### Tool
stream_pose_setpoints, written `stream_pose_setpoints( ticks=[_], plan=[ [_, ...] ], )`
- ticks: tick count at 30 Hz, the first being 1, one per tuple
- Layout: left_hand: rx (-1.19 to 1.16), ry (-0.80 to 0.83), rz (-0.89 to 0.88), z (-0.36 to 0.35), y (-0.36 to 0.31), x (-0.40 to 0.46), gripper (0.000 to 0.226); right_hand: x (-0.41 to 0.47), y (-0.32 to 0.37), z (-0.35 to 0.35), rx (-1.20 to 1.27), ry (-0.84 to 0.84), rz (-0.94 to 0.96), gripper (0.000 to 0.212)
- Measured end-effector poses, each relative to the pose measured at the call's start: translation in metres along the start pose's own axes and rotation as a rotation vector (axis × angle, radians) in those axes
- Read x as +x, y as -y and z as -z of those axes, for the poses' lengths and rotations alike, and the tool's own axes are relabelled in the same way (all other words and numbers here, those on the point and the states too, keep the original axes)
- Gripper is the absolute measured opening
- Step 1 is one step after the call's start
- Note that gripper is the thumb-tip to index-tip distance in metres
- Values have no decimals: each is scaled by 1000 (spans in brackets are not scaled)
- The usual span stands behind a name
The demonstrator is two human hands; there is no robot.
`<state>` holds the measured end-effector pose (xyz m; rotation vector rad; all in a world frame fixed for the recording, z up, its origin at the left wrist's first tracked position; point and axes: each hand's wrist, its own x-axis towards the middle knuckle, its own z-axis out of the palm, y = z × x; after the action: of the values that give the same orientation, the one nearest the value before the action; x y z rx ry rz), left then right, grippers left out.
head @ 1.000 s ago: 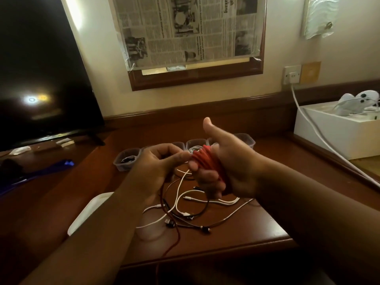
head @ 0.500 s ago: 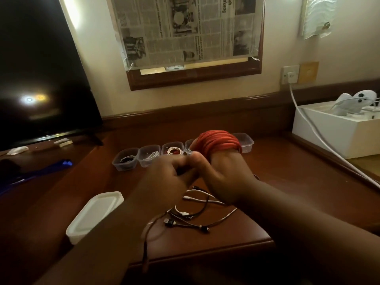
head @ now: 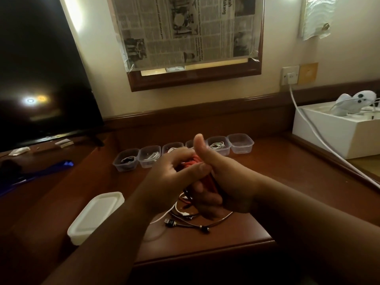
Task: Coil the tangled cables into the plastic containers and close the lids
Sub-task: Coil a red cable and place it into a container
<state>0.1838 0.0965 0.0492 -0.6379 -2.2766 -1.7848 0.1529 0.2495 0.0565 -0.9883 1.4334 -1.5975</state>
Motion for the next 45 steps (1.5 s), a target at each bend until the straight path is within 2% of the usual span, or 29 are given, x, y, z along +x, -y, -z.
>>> stream_pose_setpoints(
  ticks=[2,4,10,12,14,18,22,25,28,31,35,37,38,40,45],
  plan=[
    [187,-65,-77,2,1,3,40,0,-2,0,13,-32,24,78],
    [271,-87,-92,3,3,3,42,1,-5,-1,25,-145,25,80],
    [143,-203,30,-6,24,13,54,20,-17,7,-35,-588,37,78],
    [116,-244,55,-7,35,20,57,27,-21,11,-29,-658,35,77],
    [102,-272,63,-6,44,27,52,35,-26,20,-45,-711,49,79],
    [219,-382,4,-4,65,47,47,47,-30,41,12,-837,183,78],
    [112,-438,38,-4,80,70,58,62,-37,56,11,-848,219,82],
    [-31,-554,137,-3,96,91,61,74,-47,74,-33,-856,252,59],
    [-232,-671,317,-7,114,110,59,87,-62,98,-82,-812,230,38],
    [-351,-700,434,-9,133,126,59,99,-75,121,-44,-798,185,24],
    [-333,-727,434,-11,158,133,56,105,-93,154,323,-652,156,35],
    [-363,-653,396,-13,171,131,54,106,-106,166,415,-596,157,23],
    [-346,-600,383,-14,178,130,49,106,-113,172,428,-596,170,17],
    [-238,-518,381,-13,188,130,31,106,-121,181,422,-653,176,20],
    [-36,-473,333,-9,199,133,14,103,-122,188,313,-740,184,17]
  ],
)
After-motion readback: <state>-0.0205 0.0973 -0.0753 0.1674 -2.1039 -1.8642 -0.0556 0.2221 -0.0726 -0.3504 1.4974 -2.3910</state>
